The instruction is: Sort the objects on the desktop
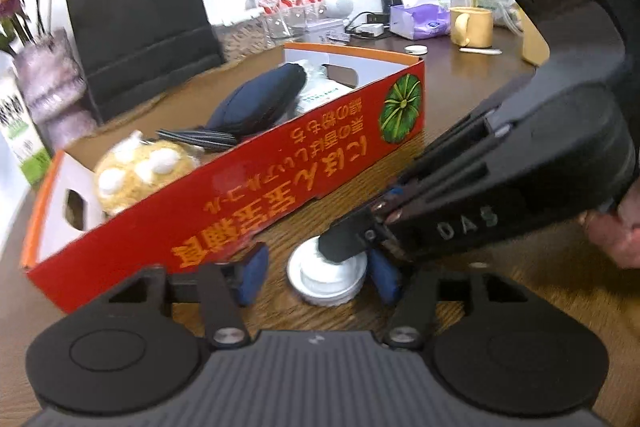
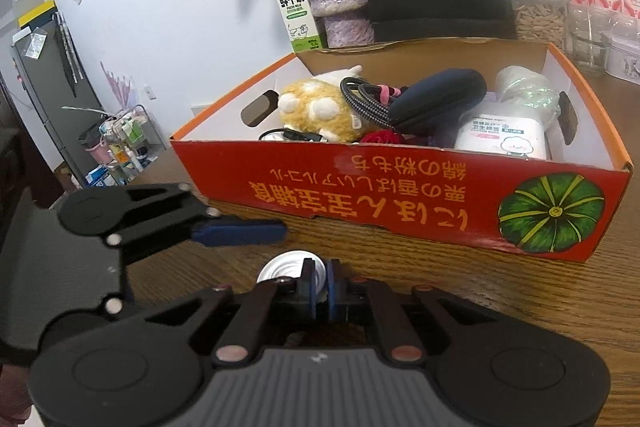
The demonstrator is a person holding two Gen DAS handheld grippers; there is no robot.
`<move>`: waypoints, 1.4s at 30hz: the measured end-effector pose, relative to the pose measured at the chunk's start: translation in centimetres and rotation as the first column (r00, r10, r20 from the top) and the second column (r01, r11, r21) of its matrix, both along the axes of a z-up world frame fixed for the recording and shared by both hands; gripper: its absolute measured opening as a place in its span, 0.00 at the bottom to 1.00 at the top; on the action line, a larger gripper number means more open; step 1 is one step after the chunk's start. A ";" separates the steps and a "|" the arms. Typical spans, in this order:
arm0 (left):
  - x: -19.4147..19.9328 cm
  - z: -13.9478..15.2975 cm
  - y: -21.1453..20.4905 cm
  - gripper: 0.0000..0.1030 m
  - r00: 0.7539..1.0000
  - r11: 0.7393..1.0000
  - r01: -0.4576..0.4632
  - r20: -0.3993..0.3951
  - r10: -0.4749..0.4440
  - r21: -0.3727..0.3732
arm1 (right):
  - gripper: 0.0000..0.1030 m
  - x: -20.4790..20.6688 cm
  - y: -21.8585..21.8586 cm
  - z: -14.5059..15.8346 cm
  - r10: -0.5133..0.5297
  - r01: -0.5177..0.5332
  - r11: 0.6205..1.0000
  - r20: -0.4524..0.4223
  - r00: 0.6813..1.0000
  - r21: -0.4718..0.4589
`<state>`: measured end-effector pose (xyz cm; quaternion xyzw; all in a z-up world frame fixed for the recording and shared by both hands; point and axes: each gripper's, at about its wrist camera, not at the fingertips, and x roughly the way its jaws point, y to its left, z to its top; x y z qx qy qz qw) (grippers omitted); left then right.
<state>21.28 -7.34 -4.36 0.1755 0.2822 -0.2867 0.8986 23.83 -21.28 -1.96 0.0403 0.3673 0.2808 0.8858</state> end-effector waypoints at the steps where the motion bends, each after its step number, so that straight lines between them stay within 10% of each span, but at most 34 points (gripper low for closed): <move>1: 0.1 0.0 0.0 0.39 1.000 1.000 0.008 -0.016 -0.009 -0.011 | 0.05 -0.1 0.0 0.1 -0.005 0.005 1.000 0.008 1.000 -0.009; 42: -2.5 -0.3 -0.4 0.40 0.993 0.996 -0.009 0.120 -0.001 0.083 | 0.16 -1.8 2.3 2.1 0.102 -0.096 0.986 0.035 0.994 -0.136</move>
